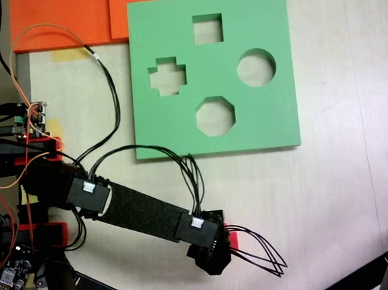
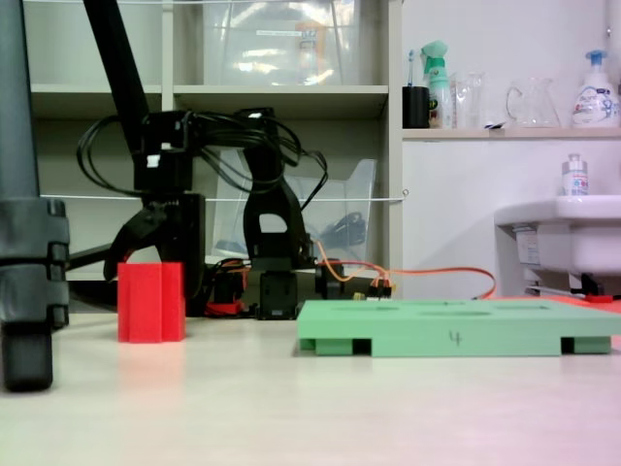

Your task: Put the cross columnar block into the corresponding hole

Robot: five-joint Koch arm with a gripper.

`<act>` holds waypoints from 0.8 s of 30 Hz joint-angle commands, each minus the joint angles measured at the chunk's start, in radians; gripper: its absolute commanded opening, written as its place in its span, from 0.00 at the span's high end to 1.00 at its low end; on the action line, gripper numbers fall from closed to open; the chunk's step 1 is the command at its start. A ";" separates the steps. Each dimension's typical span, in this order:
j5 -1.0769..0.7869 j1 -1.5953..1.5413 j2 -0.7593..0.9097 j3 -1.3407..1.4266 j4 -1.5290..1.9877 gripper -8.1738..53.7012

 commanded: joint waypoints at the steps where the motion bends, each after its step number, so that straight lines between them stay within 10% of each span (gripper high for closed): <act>1: 0.003 0.018 0.002 -0.028 -0.023 0.40; 6: 0.017 0.040 -0.006 -0.011 0.005 0.54; 24: 0.083 -0.072 0.261 -0.011 0.209 0.55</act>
